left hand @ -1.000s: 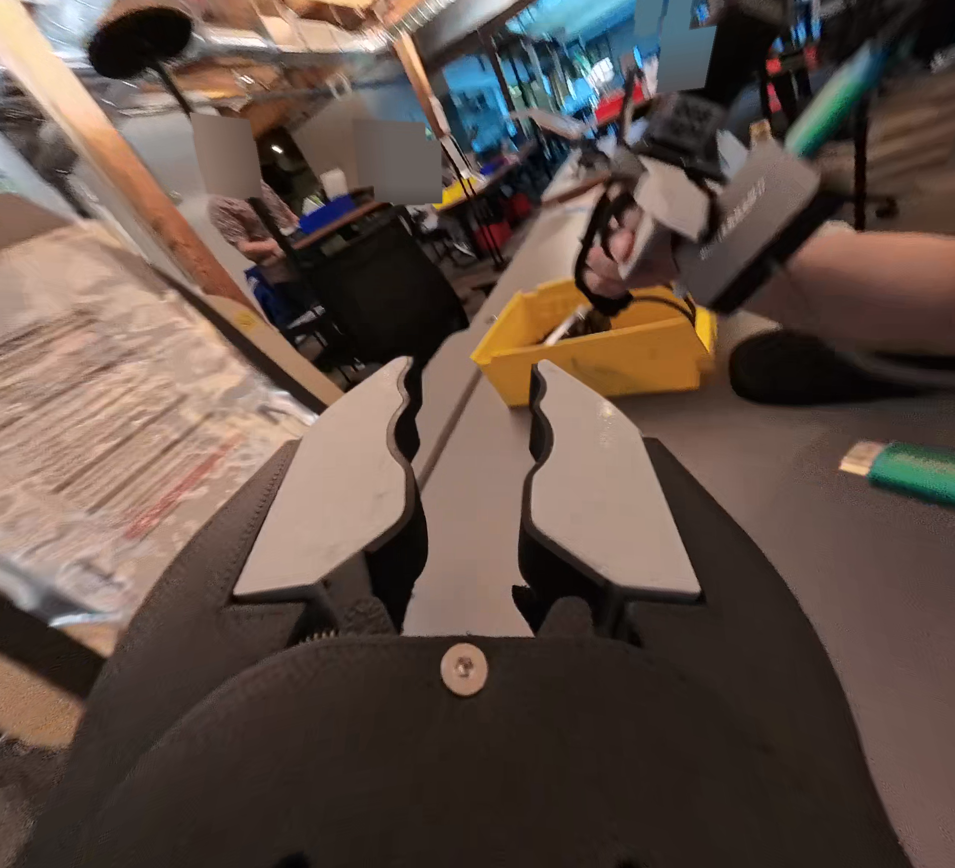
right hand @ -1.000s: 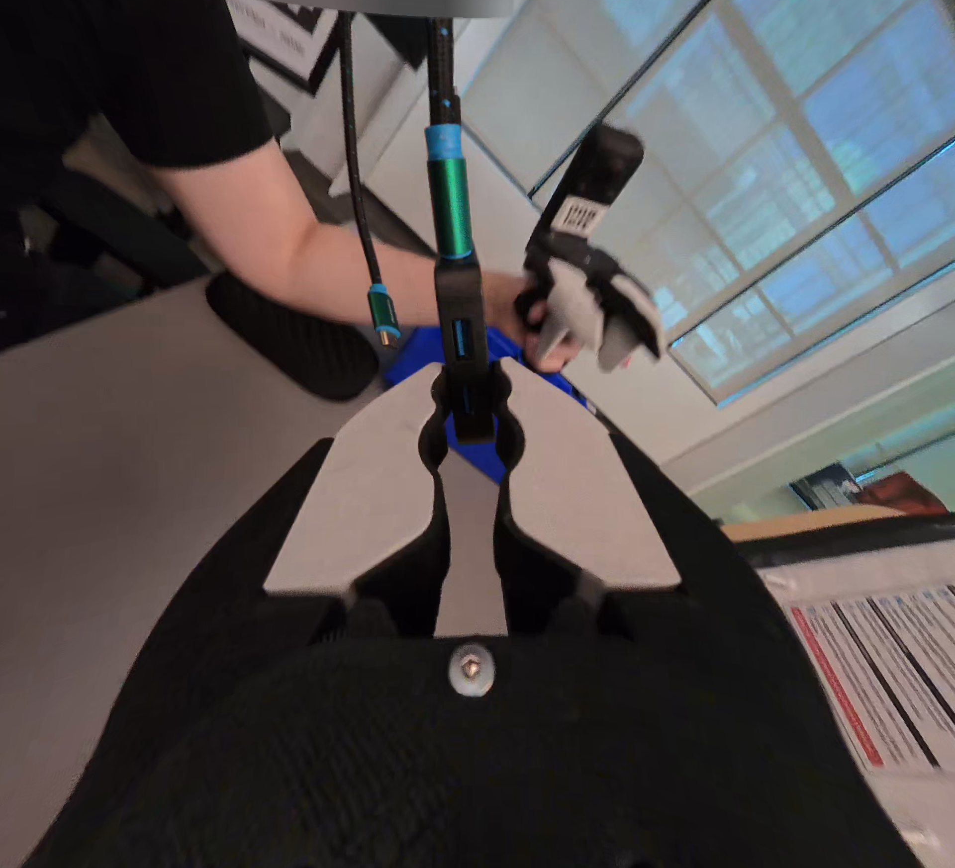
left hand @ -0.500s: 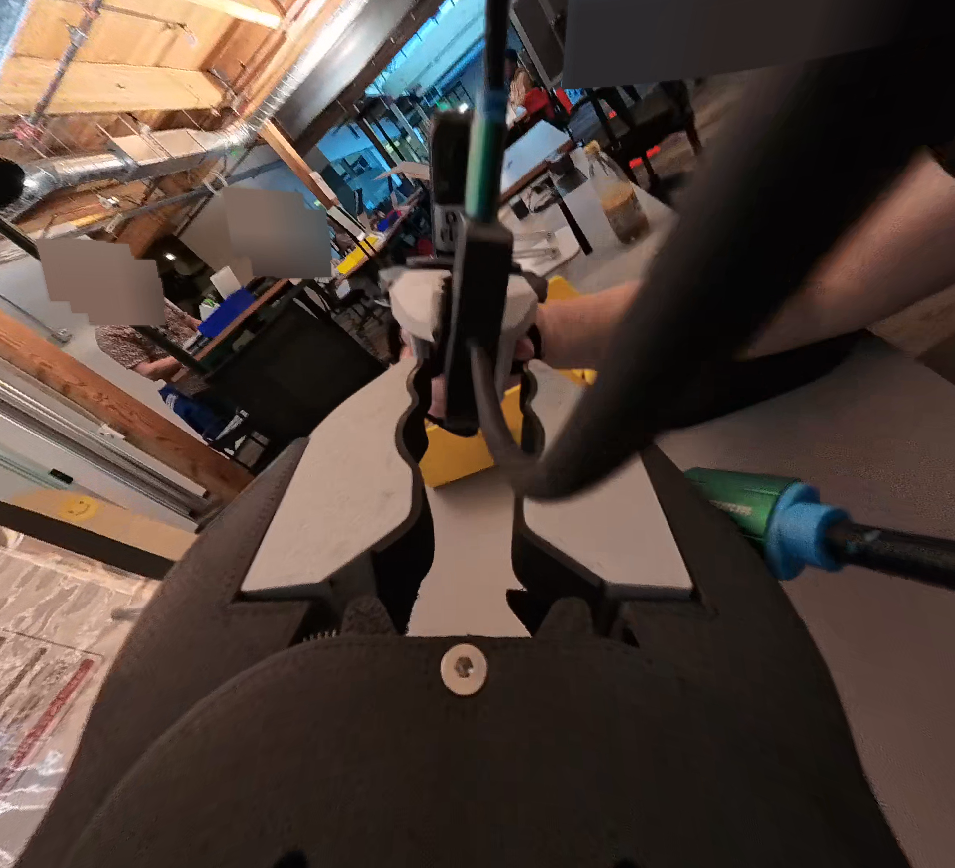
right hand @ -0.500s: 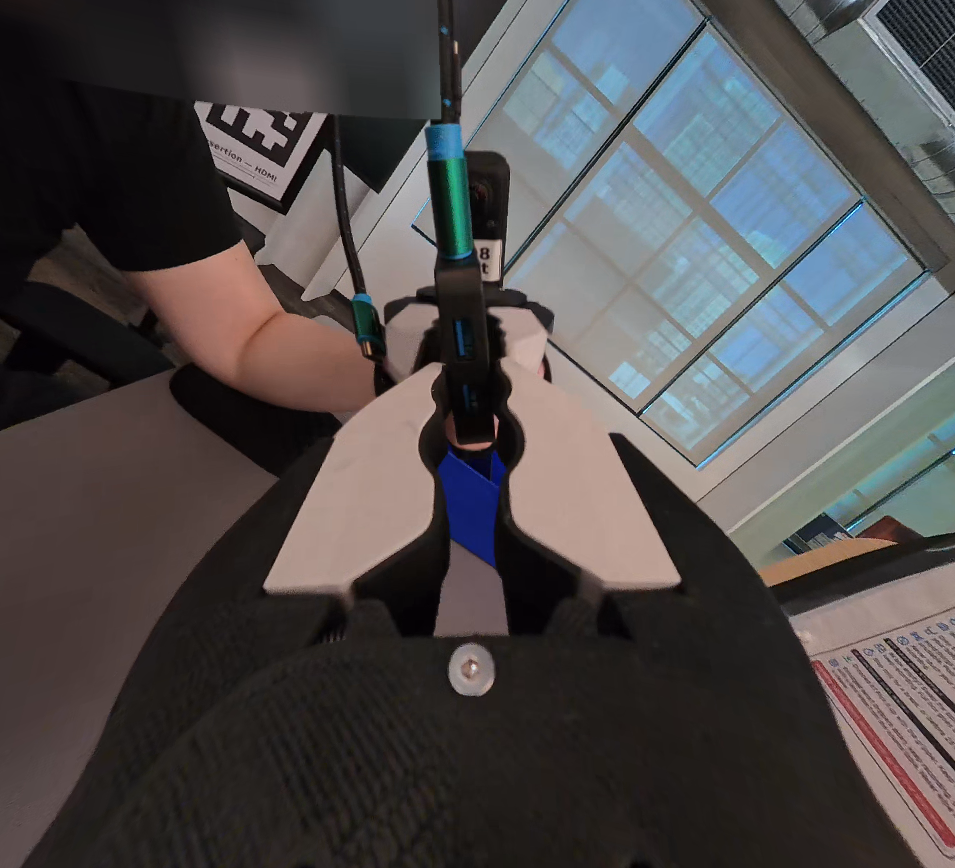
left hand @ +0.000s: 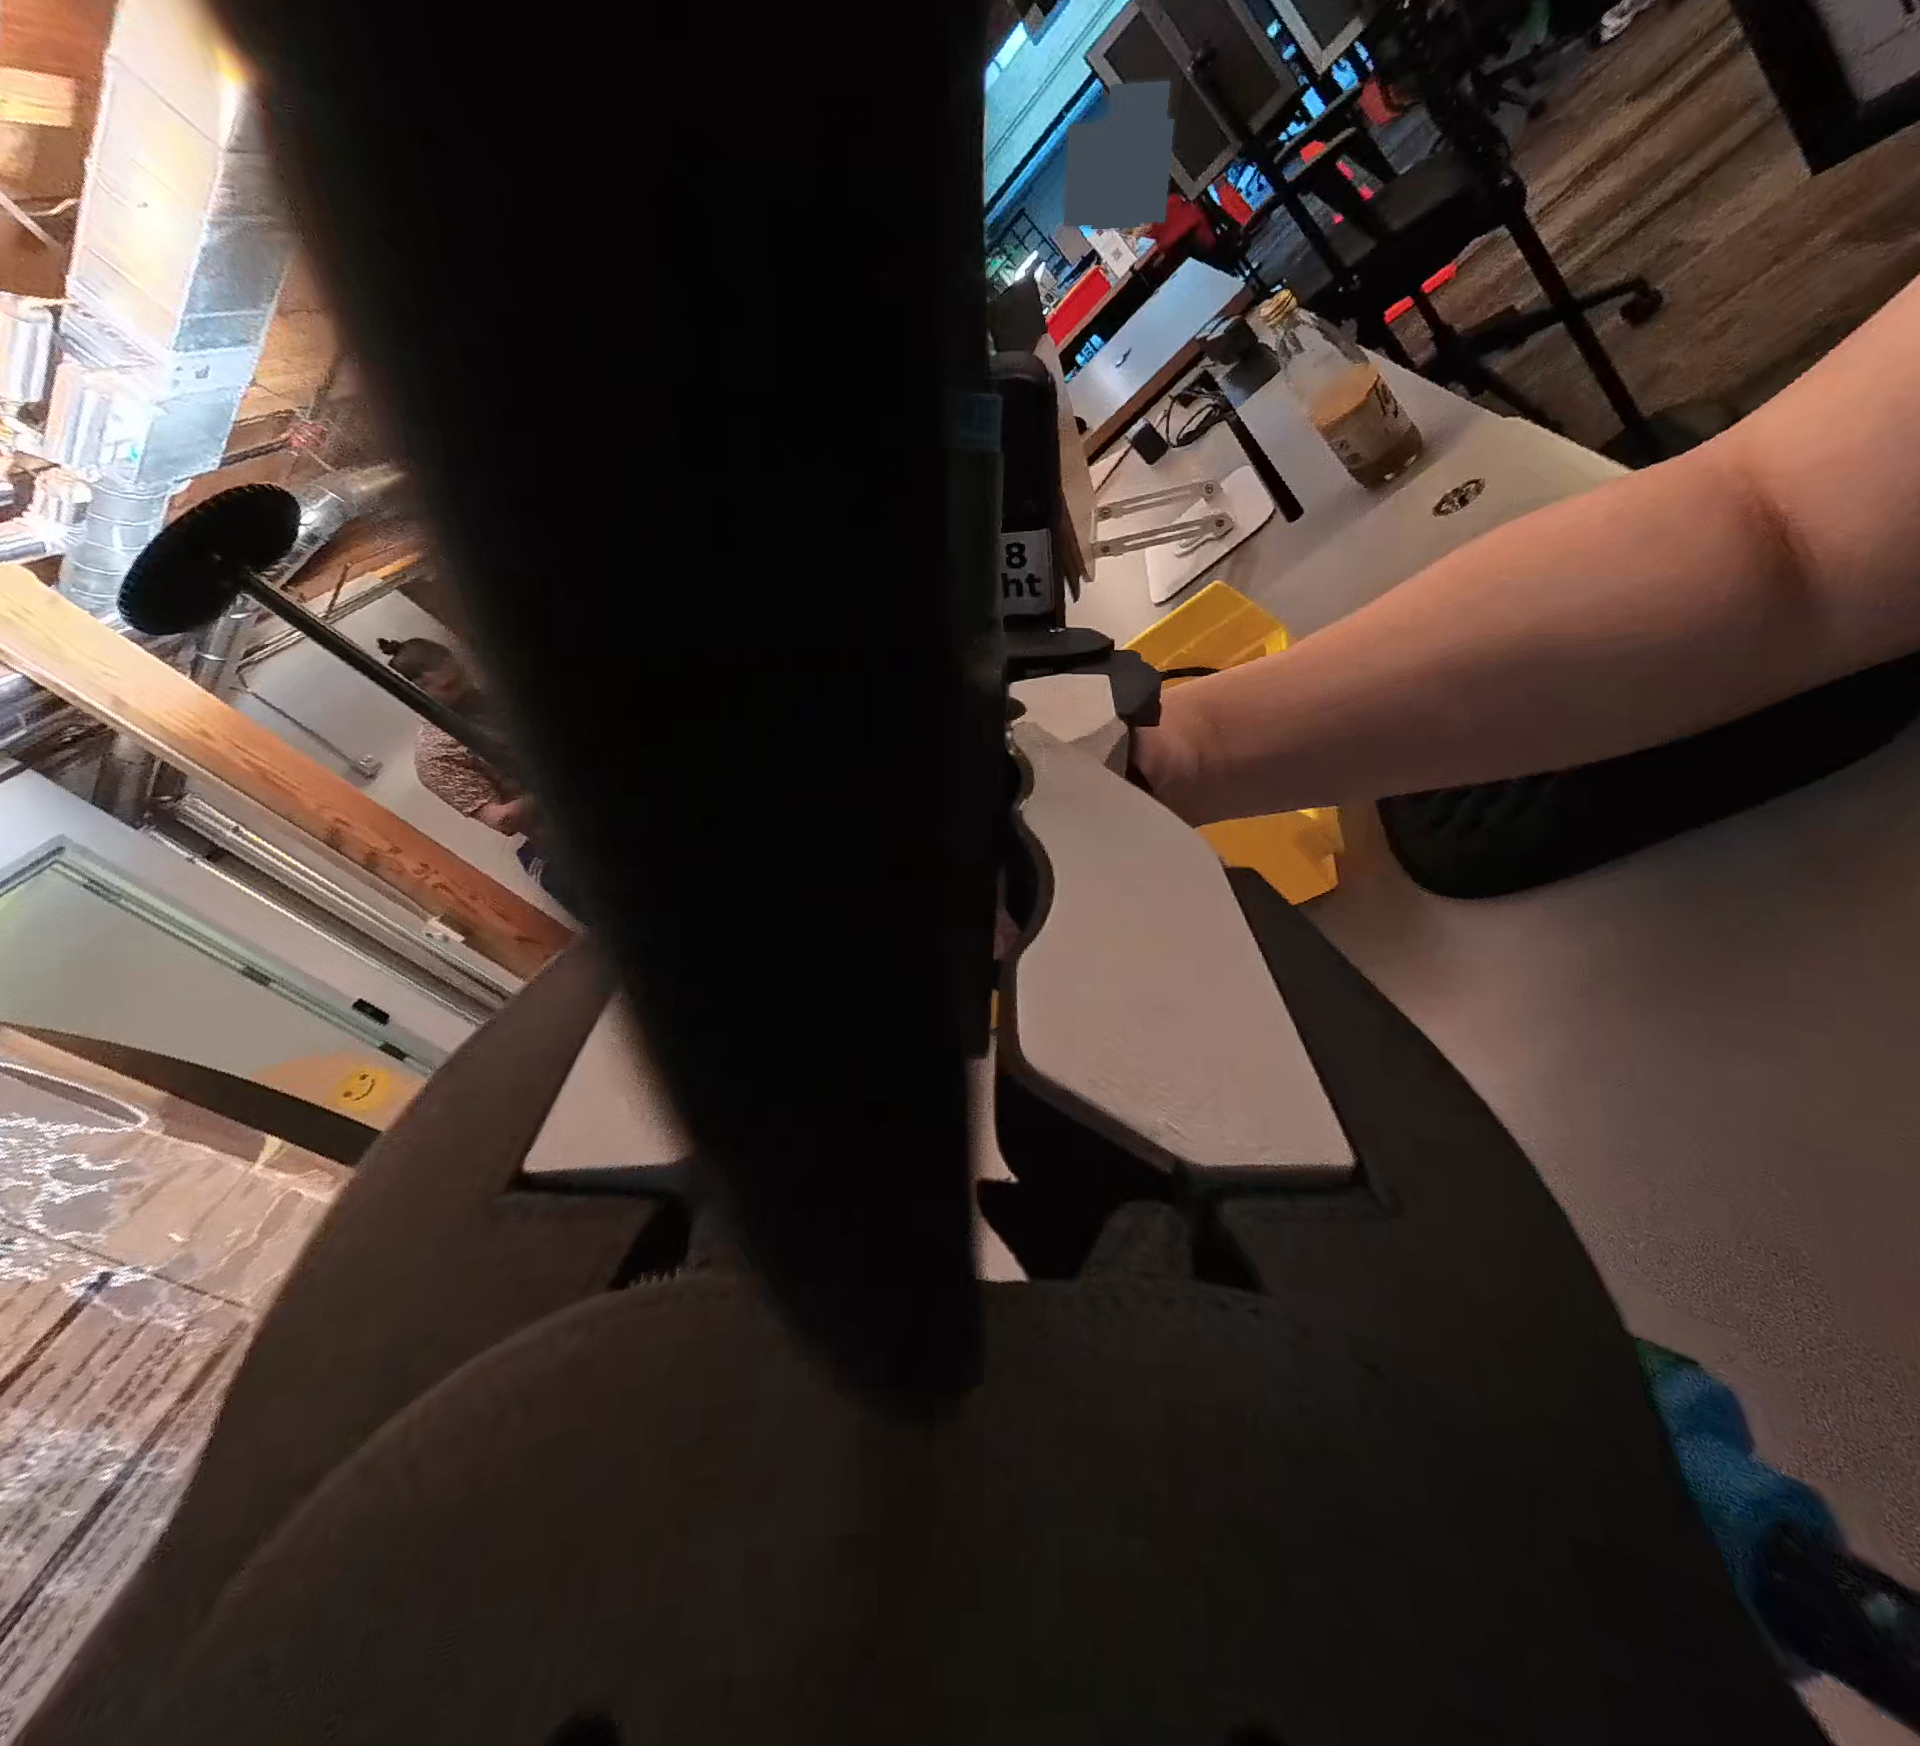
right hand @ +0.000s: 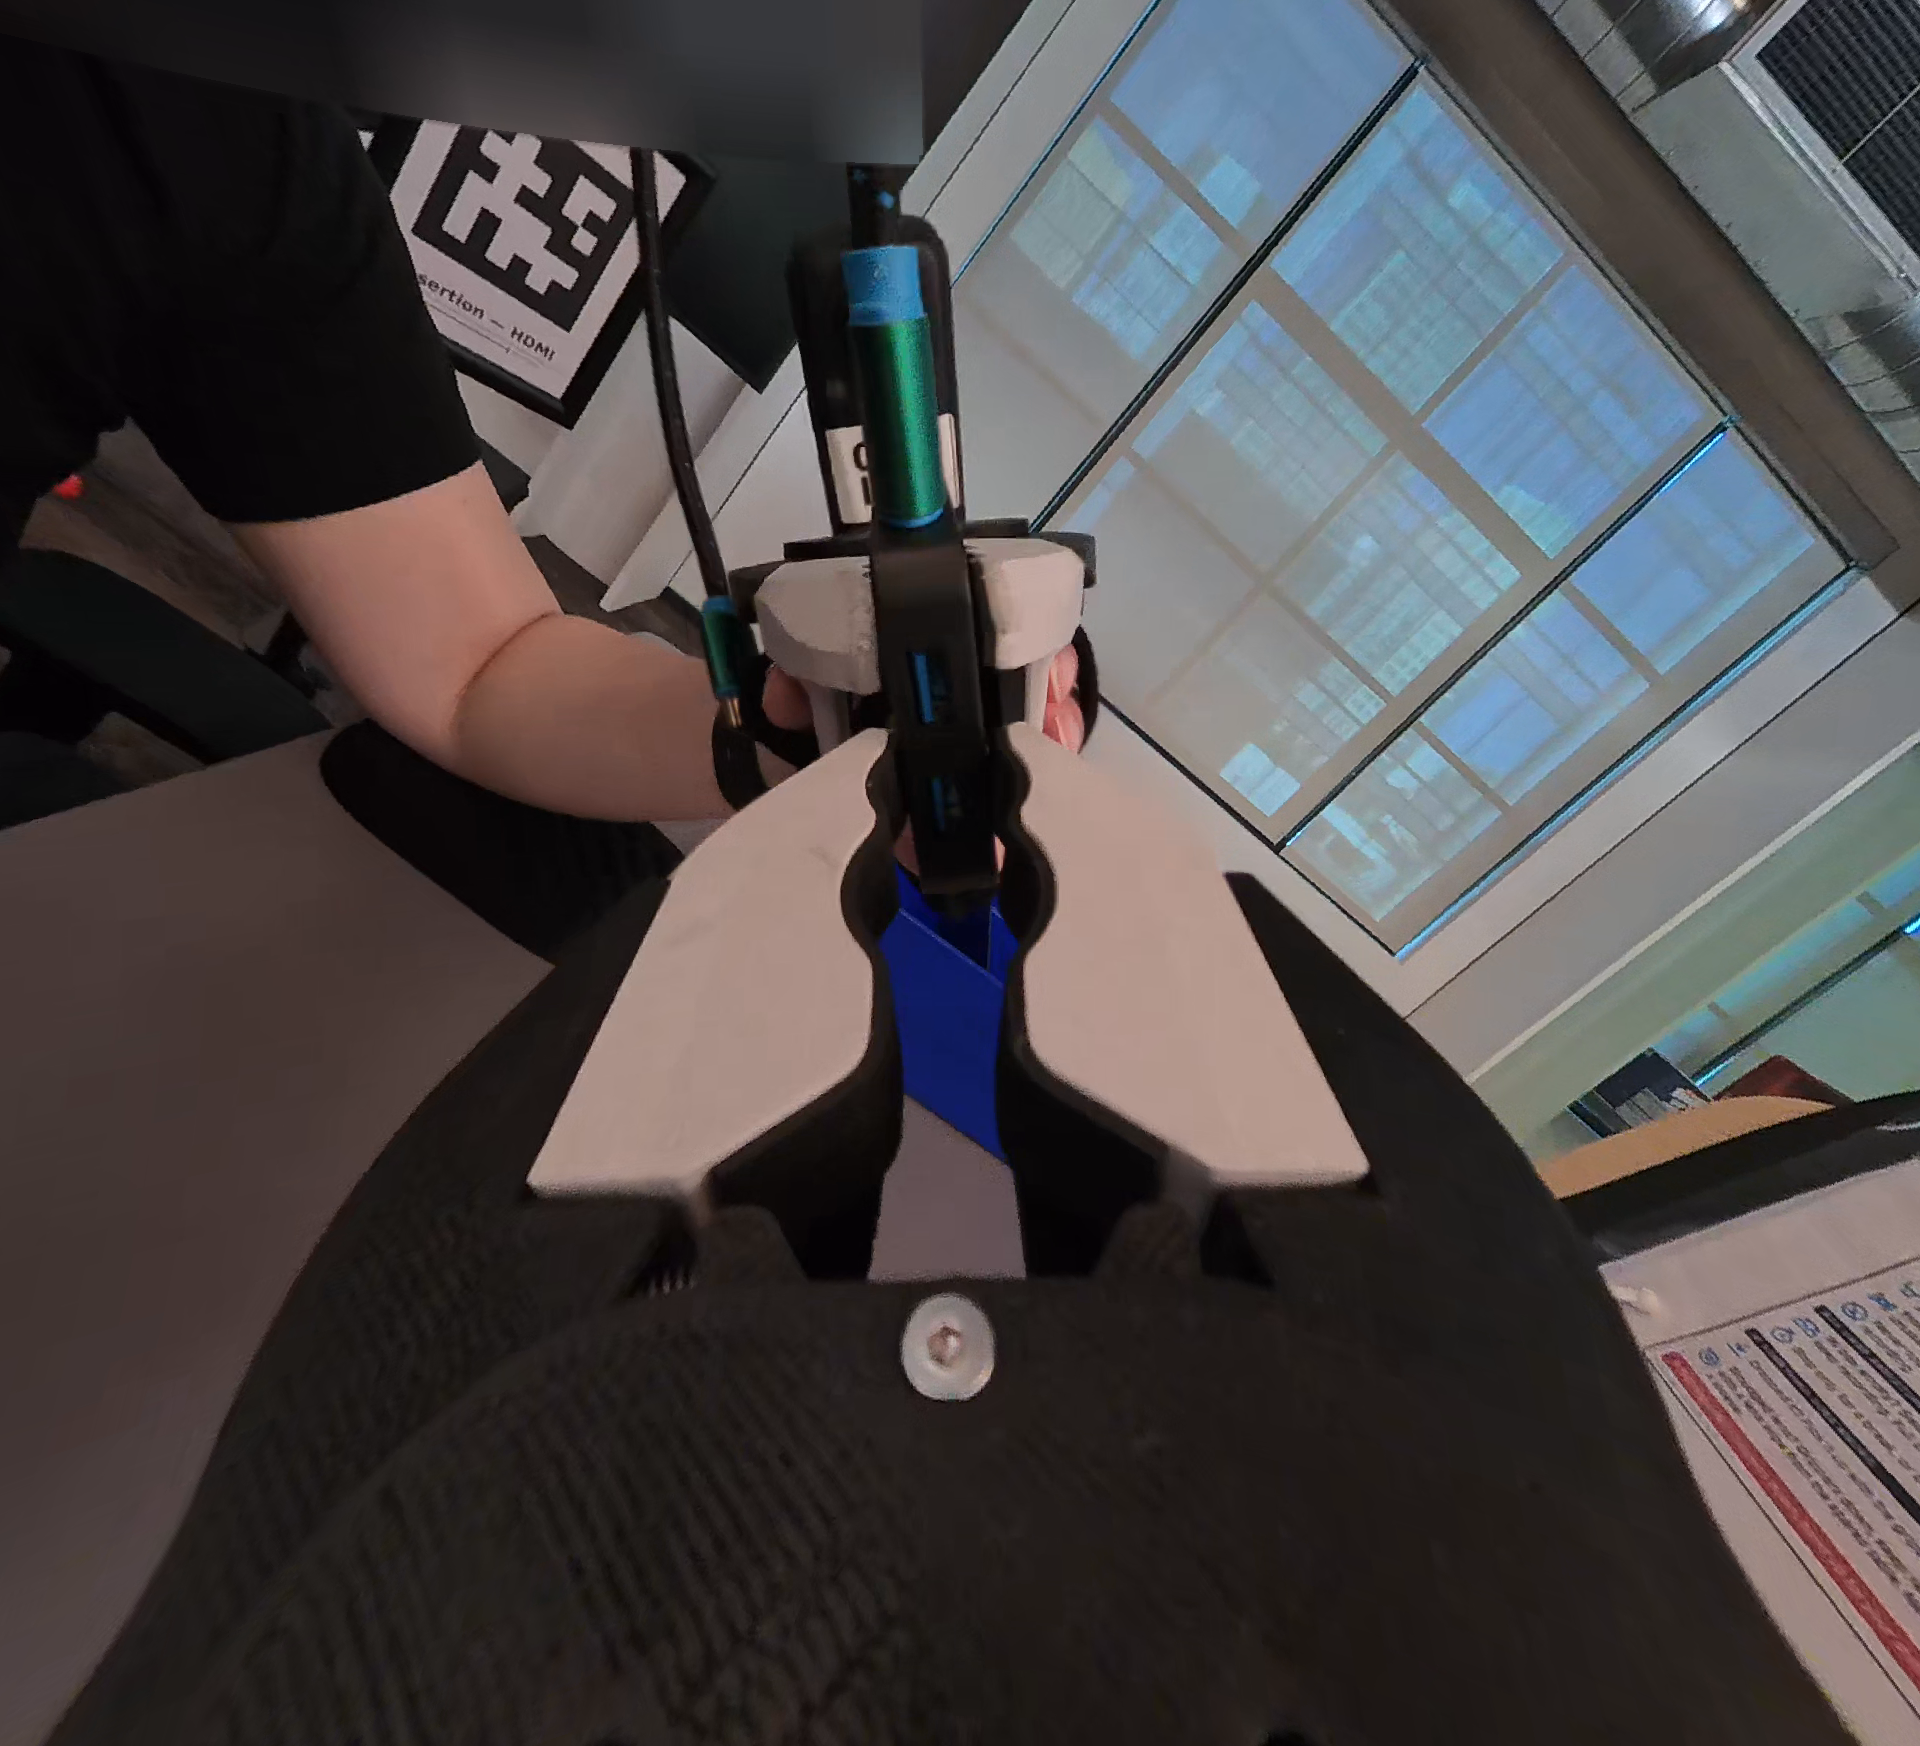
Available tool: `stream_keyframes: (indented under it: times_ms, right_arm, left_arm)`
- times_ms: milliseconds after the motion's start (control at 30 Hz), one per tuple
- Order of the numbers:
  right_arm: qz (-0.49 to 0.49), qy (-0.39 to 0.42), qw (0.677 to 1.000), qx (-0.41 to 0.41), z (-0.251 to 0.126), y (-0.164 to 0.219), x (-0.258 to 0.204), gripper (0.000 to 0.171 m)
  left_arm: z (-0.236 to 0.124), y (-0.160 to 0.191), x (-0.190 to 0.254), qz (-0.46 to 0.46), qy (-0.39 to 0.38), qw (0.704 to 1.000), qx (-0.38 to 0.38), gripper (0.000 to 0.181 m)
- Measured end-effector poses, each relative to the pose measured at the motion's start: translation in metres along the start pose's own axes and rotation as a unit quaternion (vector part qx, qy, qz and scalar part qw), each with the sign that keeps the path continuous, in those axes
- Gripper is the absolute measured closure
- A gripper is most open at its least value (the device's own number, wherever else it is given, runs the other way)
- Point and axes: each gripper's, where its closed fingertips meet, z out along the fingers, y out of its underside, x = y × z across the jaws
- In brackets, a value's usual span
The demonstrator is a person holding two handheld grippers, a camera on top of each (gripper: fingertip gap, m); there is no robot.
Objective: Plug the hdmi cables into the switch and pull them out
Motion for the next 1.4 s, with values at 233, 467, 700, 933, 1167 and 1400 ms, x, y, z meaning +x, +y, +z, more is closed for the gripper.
stream_keyframes:
  times_ms: [233, 467, 700, 933, 1167, 1400]
  right_arm:
    - [-0.001, 0.159, 0.983, -0.092, -0.039, 0.033, 0.053, 0.148]
    - [0.142, 0.234, 0.950, -0.153, -0.045, 0.029, 0.077, 0.127]
    - [0.163, 0.272, 0.931, -0.178, -0.010, 0.053, 0.071, 0.136]
    - [0.207, 0.278, 0.914, -0.210, -0.013, 0.072, 0.071, 0.149]
    - [0.225, 0.314, 0.900, -0.205, -0.018, 0.080, 0.075, 0.148]
    - [0.227, 0.325, 0.894, -0.208, -0.018, 0.085, 0.075, 0.148]
  left_arm:
    - [-0.013, 0.036, -0.040, 0.110, -0.111, 0.982, -0.106, 0.170]
    - [-0.051, 0.083, -0.085, 0.302, -0.206, 0.890, -0.273, 0.169]
    - [-0.046, 0.106, -0.083, 0.320, -0.197, 0.870, -0.318, 0.169]
    - [-0.038, 0.118, -0.077, 0.322, -0.187, 0.866, -0.334, 0.170]
    - [-0.037, 0.128, -0.081, 0.303, -0.201, 0.861, -0.356, 0.168]
    - [-0.038, 0.135, -0.082, 0.284, -0.199, 0.867, -0.357, 0.166]
